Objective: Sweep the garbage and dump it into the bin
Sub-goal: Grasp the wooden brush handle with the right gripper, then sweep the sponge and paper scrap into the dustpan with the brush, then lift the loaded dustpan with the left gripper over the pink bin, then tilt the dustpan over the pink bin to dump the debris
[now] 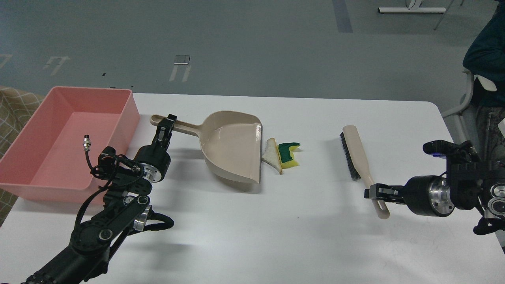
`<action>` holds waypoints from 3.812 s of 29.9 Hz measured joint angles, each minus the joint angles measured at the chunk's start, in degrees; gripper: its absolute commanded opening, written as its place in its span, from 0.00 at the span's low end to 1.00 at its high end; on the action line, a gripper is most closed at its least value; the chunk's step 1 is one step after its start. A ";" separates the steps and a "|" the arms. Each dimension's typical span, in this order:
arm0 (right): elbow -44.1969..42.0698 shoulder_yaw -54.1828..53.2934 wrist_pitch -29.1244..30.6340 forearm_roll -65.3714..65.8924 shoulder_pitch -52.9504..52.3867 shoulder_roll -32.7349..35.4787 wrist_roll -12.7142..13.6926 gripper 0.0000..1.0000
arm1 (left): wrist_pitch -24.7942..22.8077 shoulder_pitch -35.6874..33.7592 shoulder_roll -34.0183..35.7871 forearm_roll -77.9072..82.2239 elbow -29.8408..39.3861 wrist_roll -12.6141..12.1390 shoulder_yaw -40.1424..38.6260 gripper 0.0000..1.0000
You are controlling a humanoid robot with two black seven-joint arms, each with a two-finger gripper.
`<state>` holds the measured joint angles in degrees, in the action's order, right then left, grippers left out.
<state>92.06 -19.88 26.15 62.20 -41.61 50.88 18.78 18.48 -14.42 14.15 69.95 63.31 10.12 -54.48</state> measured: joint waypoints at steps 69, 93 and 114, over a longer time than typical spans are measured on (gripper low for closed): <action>-10.81 -7.19 1.83 -3.05 -6.84 -24.12 2.14 0.03 | 6.38 0.37 -0.34 -10.34 -2.55 7.37 7.74 0.00; -10.07 -11.80 1.84 -6.22 0.27 -2.00 -1.82 0.03 | -0.12 -7.90 23.27 -29.86 14.04 1.58 1.49 0.00; -8.20 -12.03 1.86 -6.22 2.29 -2.14 -1.82 0.03 | -26.94 18.17 43.59 -36.35 -4.45 7.07 -27.67 0.00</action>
<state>83.86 -31.91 28.01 55.98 -39.32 48.73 16.95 -8.46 3.75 57.74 33.60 58.86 17.19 -82.15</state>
